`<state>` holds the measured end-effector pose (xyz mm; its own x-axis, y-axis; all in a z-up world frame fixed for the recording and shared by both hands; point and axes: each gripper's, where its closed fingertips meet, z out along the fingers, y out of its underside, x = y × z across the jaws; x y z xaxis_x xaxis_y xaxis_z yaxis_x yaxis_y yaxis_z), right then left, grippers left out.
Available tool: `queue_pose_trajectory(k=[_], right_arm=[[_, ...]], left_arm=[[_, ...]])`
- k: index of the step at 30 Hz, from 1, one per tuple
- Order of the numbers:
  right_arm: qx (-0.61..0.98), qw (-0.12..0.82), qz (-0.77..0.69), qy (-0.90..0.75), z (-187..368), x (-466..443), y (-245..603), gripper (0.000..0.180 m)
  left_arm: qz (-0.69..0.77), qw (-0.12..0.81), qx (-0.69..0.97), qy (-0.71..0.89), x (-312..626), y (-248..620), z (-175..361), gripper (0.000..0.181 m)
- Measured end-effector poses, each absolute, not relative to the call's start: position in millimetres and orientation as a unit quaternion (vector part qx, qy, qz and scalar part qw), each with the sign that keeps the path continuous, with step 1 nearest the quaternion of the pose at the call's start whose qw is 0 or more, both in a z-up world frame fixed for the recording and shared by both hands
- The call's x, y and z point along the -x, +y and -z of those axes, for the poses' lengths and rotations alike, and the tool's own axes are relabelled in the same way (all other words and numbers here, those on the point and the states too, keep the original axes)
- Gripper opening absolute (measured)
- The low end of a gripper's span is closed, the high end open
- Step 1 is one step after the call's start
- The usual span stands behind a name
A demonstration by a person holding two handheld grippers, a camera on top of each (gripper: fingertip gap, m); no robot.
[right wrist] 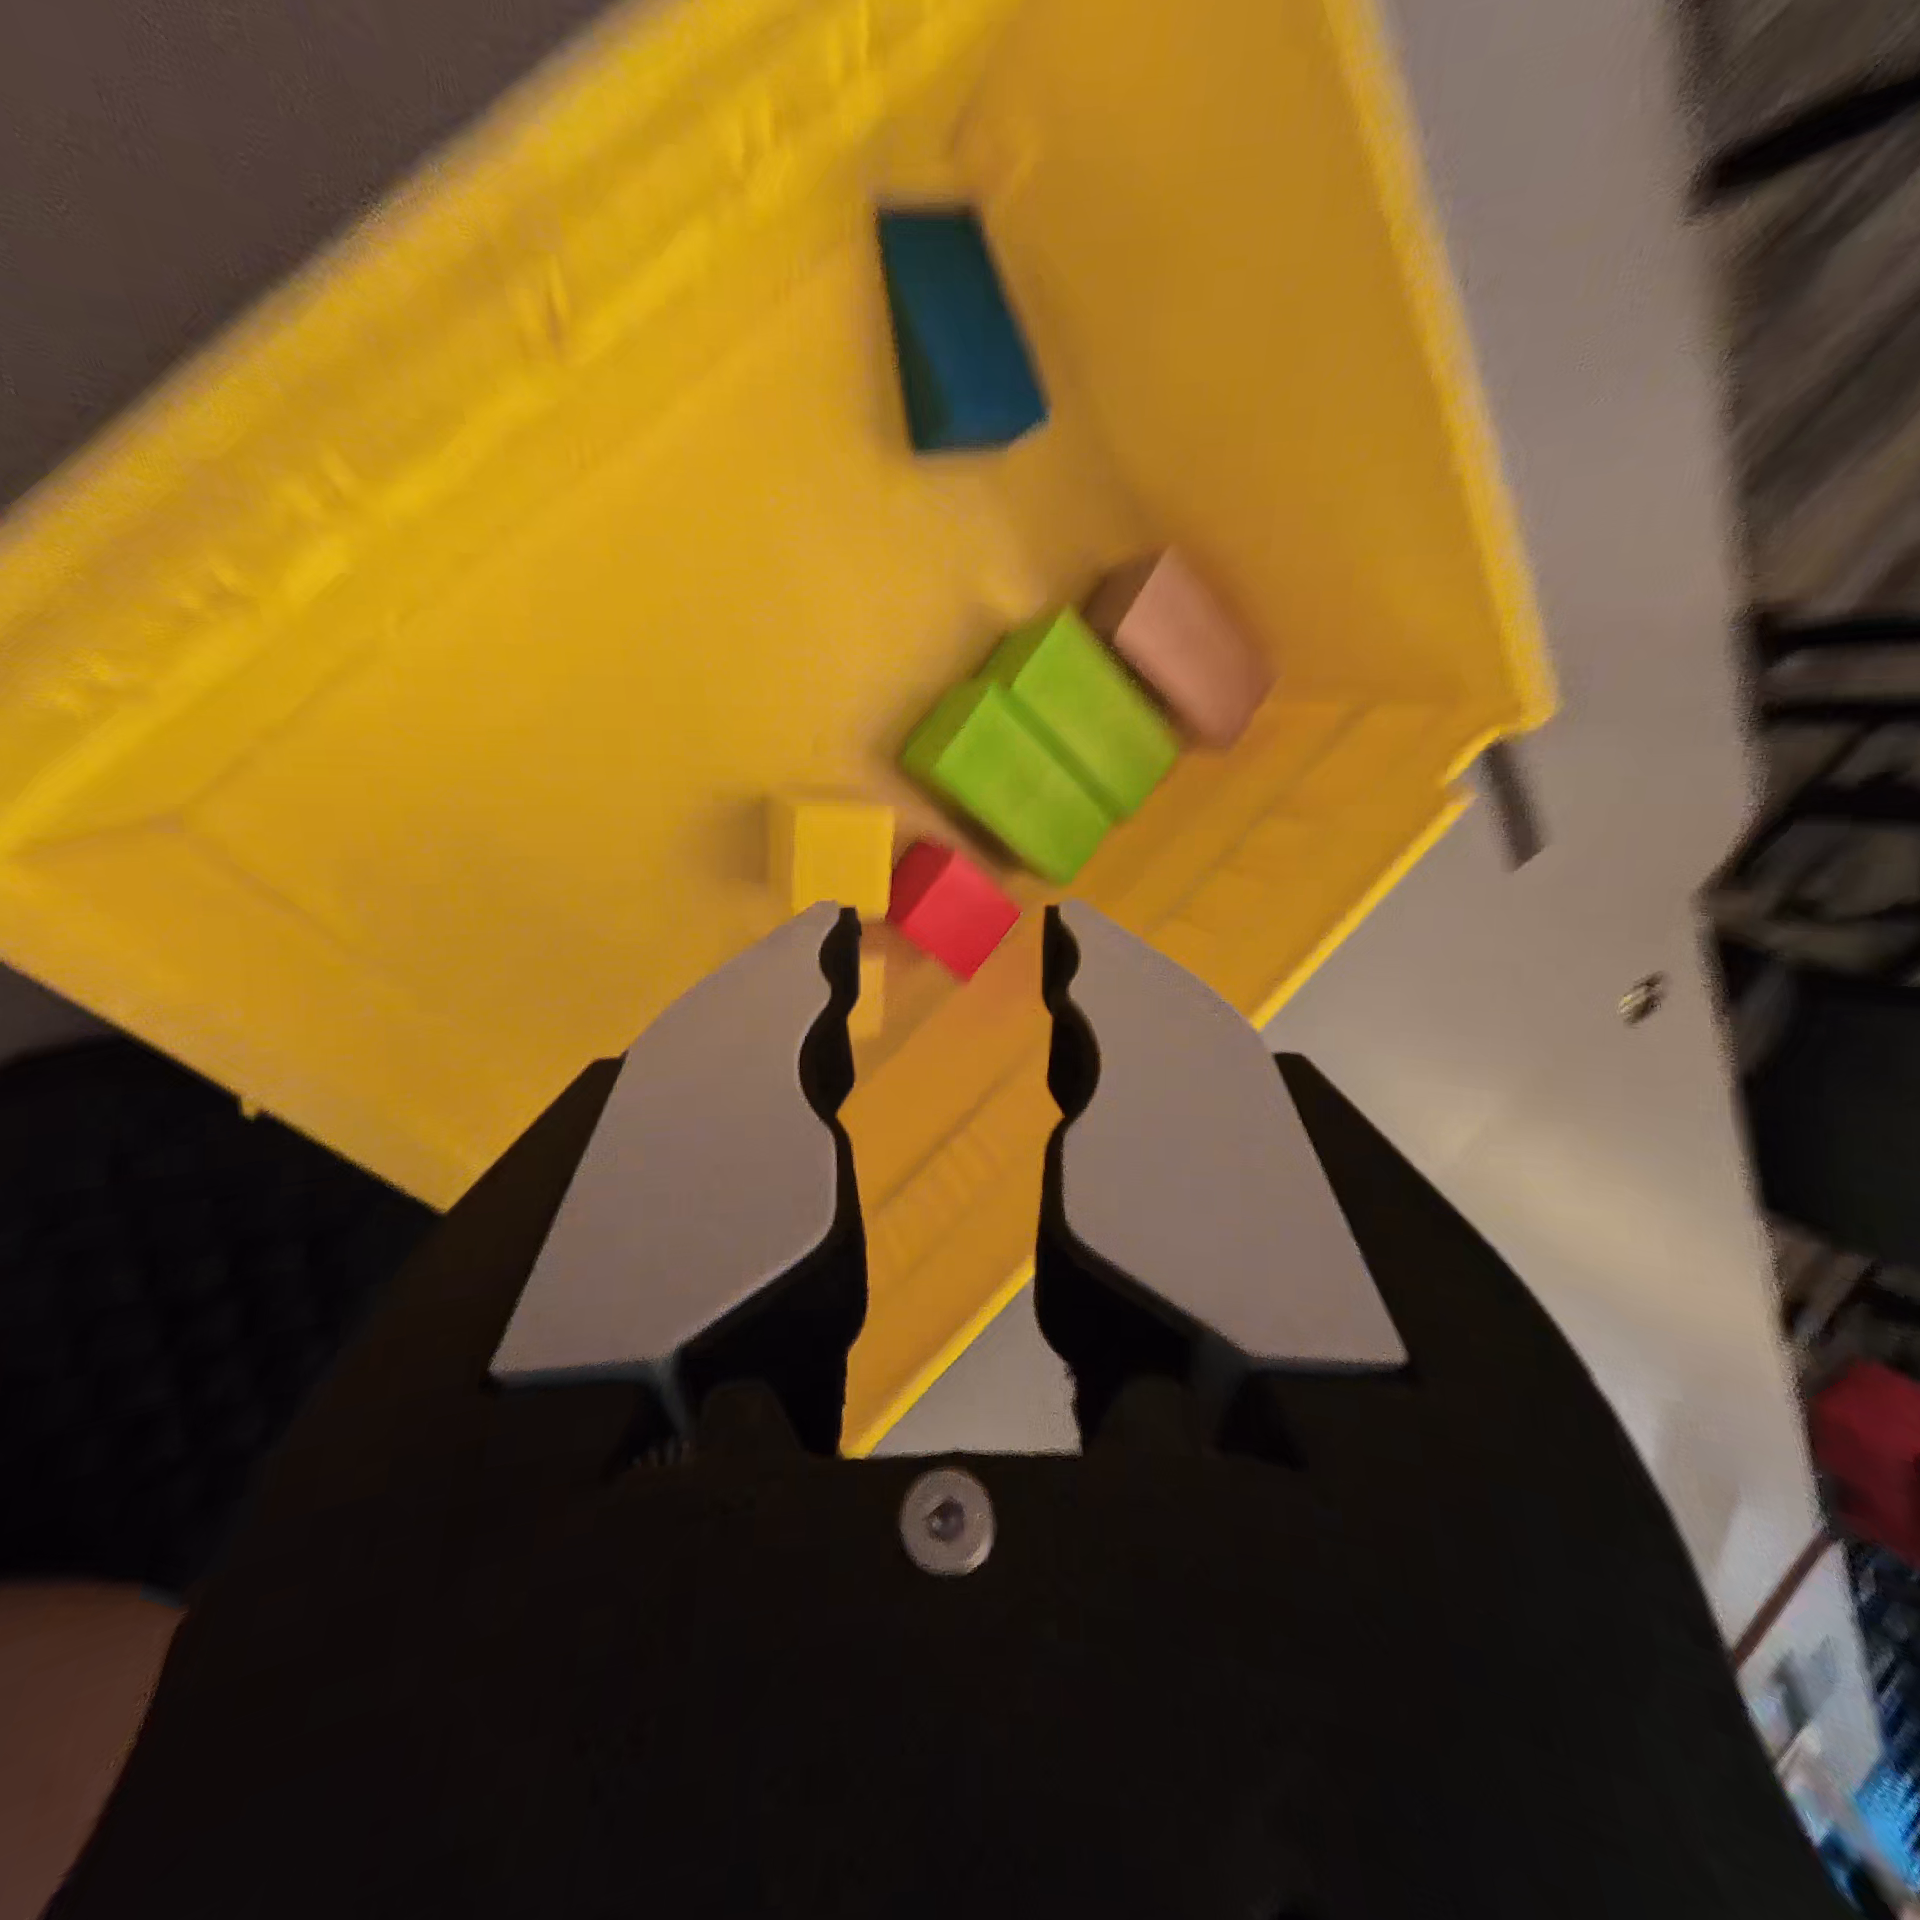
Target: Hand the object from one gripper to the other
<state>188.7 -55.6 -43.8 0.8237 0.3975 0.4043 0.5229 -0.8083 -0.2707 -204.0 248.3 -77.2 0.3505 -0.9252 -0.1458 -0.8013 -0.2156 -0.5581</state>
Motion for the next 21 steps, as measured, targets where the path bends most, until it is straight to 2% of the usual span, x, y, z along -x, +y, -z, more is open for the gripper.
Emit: queue_pose_trajectory(k=[3, 7, 9, 14, 21], right_arm=[[0.862, 0.330, 0.205, -0.325, -3, -141, -17, 0.036], [0.733, 0.479, 0.108, -0.470, -36, -20, -3, 0.031], [0.680, 0.510, 0.085, -0.520, -40, 27, -7, 0.033], [0.546, 0.577, 0.094, -0.600, -49, 102, -29, 0.052], [0.526, 0.584, 0.103, -0.610, -44, 119, -30, 0.045]], left_arm=[[0.262, 0.297, 0.712, 0.580, 172, 195, 19, 0.029], [0.418, 0.256, 0.567, 0.662, 139, 91, -37, 0.029], [0.451, 0.225, 0.516, 0.693, 130, 52, -46, 0.029], [0.512, 0.133, 0.441, 0.724, 116, -13, -52, 0.029], [0.504, 0.088, 0.423, 0.748, 106, -42, -38, 0.029]])
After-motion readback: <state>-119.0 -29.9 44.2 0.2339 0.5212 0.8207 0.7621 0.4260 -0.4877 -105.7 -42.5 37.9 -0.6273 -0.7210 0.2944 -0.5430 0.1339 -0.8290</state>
